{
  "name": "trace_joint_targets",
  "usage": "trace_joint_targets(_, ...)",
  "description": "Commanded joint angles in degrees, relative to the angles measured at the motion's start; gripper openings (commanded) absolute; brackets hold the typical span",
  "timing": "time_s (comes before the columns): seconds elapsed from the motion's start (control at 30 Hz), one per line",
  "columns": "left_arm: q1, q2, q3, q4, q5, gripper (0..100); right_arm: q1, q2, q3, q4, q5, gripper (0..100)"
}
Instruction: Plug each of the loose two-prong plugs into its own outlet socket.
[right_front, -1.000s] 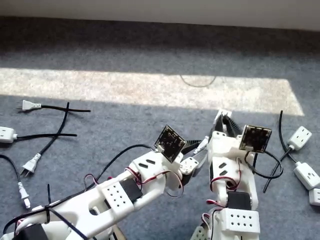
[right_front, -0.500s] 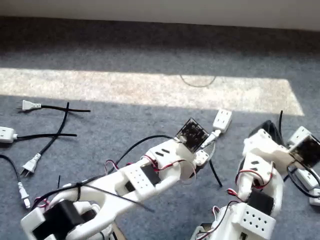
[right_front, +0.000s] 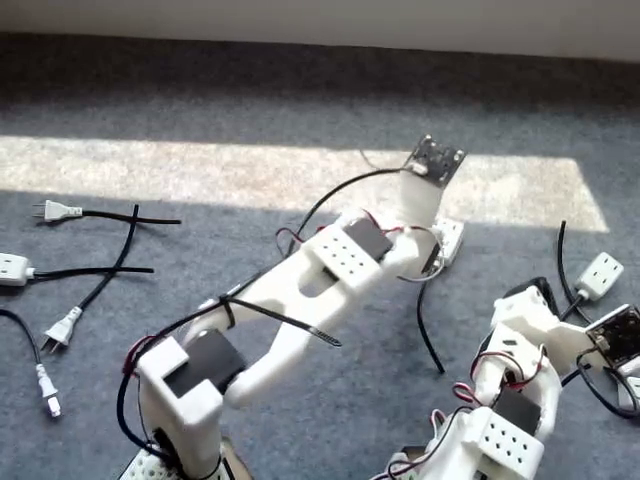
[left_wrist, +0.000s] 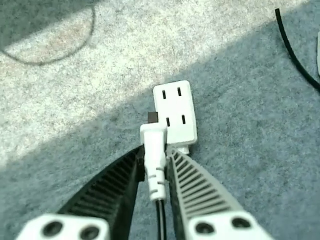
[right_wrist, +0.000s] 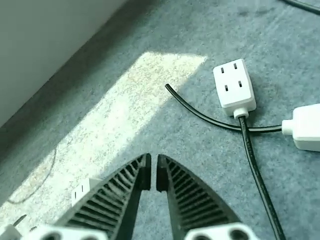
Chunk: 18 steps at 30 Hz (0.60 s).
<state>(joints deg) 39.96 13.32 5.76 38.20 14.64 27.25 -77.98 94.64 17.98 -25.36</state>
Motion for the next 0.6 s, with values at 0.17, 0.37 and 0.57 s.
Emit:
trace_joint_targets(0.17, -1.8, 23.8, -48.5, 31.8, 15.6, 1, -3.3, -0.6, 1.5, -1.1, -0.5, 3.7)
trace_joint_targets(0.37, -2.9, 41.0, -72.3, 41.8, 31.6, 1, -4.0, -0.6, 1.5, -1.1, -0.4, 3.7)
trace_joint_targets(0.57, -1.4, 49.4, -93.1, 49.1, 42.5, 1, -4.0, -0.6, 1.5, -1.1, -0.4, 3.7)
